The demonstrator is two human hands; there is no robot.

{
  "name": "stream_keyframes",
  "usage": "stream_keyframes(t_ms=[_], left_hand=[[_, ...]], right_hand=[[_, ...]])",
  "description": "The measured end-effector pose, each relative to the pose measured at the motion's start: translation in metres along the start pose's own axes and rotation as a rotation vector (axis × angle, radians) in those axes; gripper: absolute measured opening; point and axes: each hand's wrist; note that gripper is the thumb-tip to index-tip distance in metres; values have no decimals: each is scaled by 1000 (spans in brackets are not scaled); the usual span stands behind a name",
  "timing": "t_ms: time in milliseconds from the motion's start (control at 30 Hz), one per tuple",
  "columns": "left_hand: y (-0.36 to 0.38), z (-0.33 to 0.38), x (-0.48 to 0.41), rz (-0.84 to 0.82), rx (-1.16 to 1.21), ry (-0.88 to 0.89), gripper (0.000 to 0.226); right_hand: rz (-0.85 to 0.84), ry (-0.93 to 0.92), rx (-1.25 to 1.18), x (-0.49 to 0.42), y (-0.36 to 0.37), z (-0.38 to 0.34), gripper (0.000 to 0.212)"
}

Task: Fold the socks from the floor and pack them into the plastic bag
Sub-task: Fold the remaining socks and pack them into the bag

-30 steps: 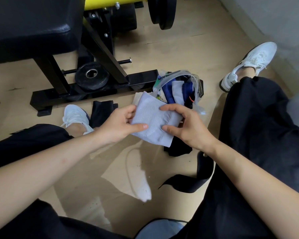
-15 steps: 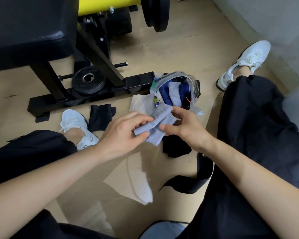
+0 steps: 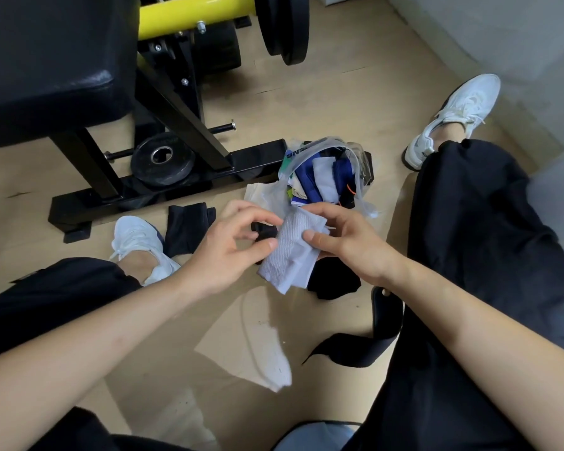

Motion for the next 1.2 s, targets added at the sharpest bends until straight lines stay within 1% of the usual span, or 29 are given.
stream_keyframes(t_ms=[67, 167, 233, 333, 400, 500, 533, 567, 633, 667, 733, 800, 900, 1000, 1100, 1200], left_hand=[[1, 2, 0, -113, 116, -95, 41], [7, 3, 3, -258, 292, -151, 54], [10, 5, 5, -288, 351, -177, 56], [14, 7, 6, -272, 328, -208, 58], [16, 7, 5, -229, 242, -220, 60], [19, 5, -1, -161, 127, -260, 59], [20, 5, -4, -147, 121, -271, 59], [23, 6, -9, -133, 124, -278, 59], [30, 9, -20, -97, 130, -268, 59], [35, 10, -27, -70, 116, -253, 59], [48, 8, -46, -18, 68, -244, 57], [65, 4, -67, 12, 28, -237, 57], [92, -7, -102, 59, 68, -250, 57], [113, -17, -139, 108, 125, -314, 56], [127, -36, -173, 170, 166, -390, 55], [134, -61, -195, 219, 87, -364, 56]], right_hand=[[-46, -23, -19, 0, 0, -1, 36], [-88, -57, -21, 0, -1, 0, 45], [-90, -68, -1, 0, -1, 2, 48], [-40, -76, 118, -1, -2, 3, 45], [56, -138, 294, -4, -9, 2, 40], [365, -315, 768, -12, -34, 1, 38], [456, -326, 914, -14, -43, 0, 40], [509, -293, 1027, -16, -51, -1, 43], [508, -159, 1156, -20, -66, 0, 49], [480, -86, 1170, -22, -72, 1, 52], [445, -1, 1091, -26, -81, 6, 60], [444, -25, 976, -30, -85, 6, 67], [444, -131, 948, -34, -86, 2, 75], [447, -197, 921, -36, -90, -3, 76], [450, -194, 888, -39, -98, -8, 79], [425, -179, 866, -46, -103, -12, 82]])
Point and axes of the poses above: each hand's wrist, its own x-axis away from the middle knuckle, its own y-axis out of the palm, z = x × y, and after that the axes turned 2 degrees about -z, right-handed
